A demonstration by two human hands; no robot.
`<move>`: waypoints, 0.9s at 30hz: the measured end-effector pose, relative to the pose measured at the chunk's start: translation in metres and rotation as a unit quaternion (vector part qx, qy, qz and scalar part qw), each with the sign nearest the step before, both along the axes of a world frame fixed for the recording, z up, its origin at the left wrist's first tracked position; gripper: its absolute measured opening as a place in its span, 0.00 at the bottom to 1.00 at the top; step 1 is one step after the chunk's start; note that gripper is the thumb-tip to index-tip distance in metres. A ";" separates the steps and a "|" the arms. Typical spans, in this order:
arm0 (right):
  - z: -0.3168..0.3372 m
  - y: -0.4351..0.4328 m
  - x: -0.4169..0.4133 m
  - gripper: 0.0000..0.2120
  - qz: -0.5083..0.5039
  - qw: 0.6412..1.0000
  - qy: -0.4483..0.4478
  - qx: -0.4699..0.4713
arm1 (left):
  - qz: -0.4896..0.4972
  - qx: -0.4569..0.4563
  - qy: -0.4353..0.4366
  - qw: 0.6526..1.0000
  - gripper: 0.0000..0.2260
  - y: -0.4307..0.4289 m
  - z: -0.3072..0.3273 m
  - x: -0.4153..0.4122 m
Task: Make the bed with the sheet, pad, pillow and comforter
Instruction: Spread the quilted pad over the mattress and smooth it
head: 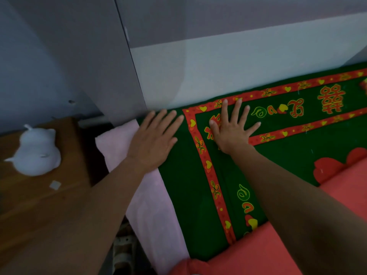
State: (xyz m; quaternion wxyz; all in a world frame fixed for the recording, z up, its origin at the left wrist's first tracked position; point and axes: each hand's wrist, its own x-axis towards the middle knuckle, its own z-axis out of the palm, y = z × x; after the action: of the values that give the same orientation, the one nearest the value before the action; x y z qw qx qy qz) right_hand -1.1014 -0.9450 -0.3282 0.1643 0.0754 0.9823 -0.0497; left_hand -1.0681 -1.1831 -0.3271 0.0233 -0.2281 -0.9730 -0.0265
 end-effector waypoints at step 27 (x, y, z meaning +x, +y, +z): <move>0.083 0.119 0.131 0.19 -0.030 0.999 0.006 -0.015 | -0.161 0.136 -0.297 0.931 0.23 0.113 0.057 0.095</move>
State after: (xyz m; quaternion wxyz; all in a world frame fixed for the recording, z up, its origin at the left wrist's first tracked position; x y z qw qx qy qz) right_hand -0.9707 -0.8264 -0.2453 0.1582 0.1023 0.9796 -0.0699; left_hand -0.9730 -1.0696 -0.2697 -0.2406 -0.3577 -0.8729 -0.2283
